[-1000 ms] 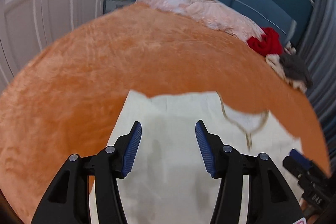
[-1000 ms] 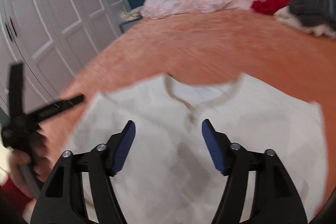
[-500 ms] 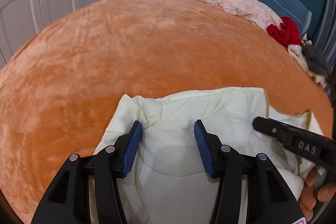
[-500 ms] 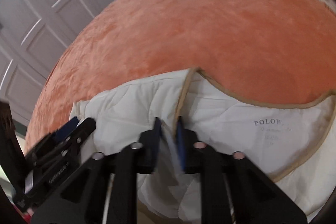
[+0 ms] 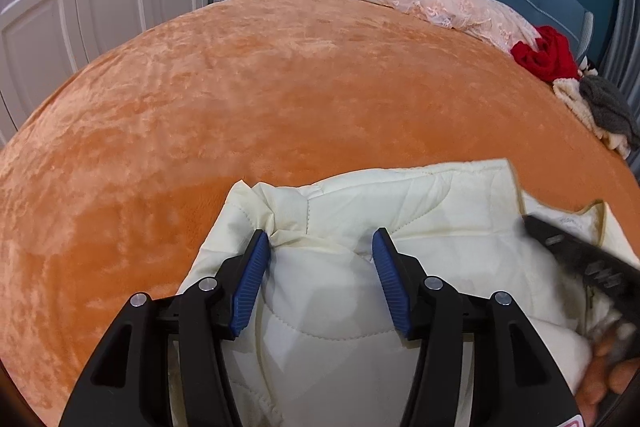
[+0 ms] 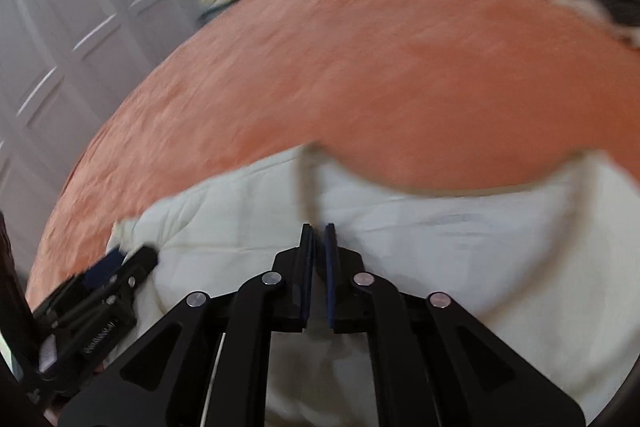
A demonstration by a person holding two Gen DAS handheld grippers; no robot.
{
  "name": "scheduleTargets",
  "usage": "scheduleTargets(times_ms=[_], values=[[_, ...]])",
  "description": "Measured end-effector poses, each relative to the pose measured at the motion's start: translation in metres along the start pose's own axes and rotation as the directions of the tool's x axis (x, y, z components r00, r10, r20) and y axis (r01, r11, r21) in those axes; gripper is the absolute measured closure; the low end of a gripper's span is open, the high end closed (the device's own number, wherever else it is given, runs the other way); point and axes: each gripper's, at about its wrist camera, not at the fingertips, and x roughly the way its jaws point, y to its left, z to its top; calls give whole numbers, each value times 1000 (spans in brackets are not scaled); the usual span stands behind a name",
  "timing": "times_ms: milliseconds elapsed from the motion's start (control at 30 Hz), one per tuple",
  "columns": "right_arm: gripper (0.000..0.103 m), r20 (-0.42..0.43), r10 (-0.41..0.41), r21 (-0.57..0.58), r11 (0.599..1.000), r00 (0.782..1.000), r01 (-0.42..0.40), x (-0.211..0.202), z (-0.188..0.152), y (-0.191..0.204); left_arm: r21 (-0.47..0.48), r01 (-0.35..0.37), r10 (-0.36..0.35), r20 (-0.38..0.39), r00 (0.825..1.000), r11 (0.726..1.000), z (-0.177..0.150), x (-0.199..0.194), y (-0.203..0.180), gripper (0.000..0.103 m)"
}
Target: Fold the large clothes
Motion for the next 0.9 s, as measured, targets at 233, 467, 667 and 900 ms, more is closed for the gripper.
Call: scheduleTargets(times_ms=[233, 467, 667, 900], values=[[55, 127, -47, 181, 983, 991, 23, -117, 0, -109, 32, 4, -4, 5, 1000, 999, 13, -33, -14, 48], [43, 20, -203, 366, 913, 979, 182, -142, -6, -250, 173, 316, -312, -52, 949, 933, 29, -68, -131, 28], [44, -58, -62, 480, 873, 996, 82, -109, -16, -287, 193, 406, -354, -253, 900, 893, 28, -14, -229, 23], [91, -25, -120, 293, 948, 992, 122, -111, -20, -250, 231, 284, -208, -304, 930, 930, 7, 32, -266, 71]])
